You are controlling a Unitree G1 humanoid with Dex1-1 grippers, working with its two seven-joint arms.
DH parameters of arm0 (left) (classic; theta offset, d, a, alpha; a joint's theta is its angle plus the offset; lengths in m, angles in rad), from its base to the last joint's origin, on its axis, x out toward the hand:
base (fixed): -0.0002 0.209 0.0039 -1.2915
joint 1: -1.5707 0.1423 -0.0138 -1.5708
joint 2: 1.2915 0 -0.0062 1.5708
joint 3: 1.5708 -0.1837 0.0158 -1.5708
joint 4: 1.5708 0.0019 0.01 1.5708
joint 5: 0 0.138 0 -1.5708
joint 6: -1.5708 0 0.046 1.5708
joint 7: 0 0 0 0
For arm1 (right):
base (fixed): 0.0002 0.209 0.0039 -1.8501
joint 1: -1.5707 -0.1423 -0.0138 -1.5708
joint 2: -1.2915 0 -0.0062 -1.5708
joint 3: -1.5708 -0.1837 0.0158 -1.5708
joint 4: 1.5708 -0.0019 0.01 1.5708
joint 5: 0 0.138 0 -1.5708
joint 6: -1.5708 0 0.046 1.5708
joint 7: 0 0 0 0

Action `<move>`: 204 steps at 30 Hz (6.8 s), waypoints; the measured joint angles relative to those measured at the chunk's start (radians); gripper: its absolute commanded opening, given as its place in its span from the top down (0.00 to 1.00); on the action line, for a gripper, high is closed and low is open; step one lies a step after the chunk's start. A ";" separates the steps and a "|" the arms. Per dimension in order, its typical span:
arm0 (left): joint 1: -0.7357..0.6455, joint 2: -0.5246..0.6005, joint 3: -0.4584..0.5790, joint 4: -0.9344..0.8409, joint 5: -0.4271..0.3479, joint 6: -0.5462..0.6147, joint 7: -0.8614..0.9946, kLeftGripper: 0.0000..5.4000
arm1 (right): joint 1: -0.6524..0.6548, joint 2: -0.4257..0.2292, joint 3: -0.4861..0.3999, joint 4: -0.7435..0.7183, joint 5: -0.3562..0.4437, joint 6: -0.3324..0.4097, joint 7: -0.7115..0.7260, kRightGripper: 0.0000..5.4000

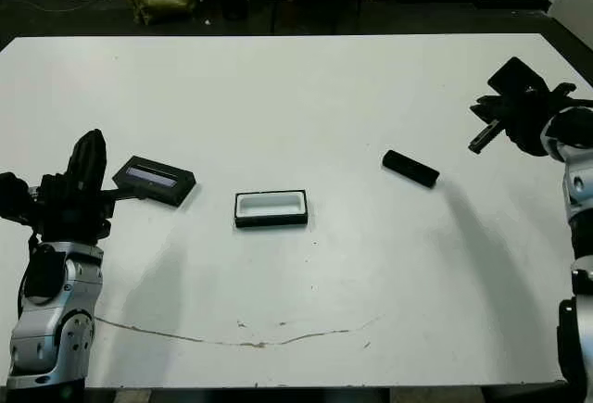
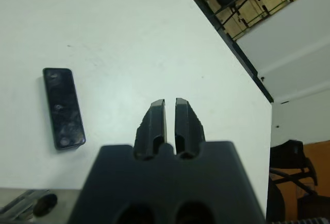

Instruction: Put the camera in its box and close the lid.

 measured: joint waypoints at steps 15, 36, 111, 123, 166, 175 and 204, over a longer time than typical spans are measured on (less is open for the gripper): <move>0.002 0.000 0.000 -0.001 0.014 0.000 0.006 1.00 | -0.046 0.039 0.100 0.052 -0.102 0.020 0.014 1.00; 0.003 0.000 0.002 -0.001 0.008 0.006 -0.001 1.00 | -0.034 0.060 0.127 0.061 -0.139 0.054 0.012 1.00; 0.021 -0.005 -0.001 -0.018 0.016 0.012 0.022 1.00 | 0.102 0.113 0.112 0.072 -0.079 0.029 0.035 1.00; 0.021 -0.006 0.000 -0.017 0.013 0.012 0.021 1.00 | 0.143 0.120 0.117 -0.035 -0.076 0.072 0.056 1.00; 0.022 -0.006 -0.002 -0.021 0.001 0.022 0.026 1.00 | 0.304 0.144 0.073 -0.394 -0.139 0.309 -0.179 1.00; 0.024 -0.006 -0.005 -0.022 0.005 0.028 0.033 1.00 | 0.479 0.278 -0.112 -0.829 -0.032 0.483 -0.356 1.00; 0.033 -0.011 -0.006 0.000 -0.004 0.018 0.017 1.00 | 0.590 0.888 -0.173 -0.752 0.103 0.129 -1.064 1.00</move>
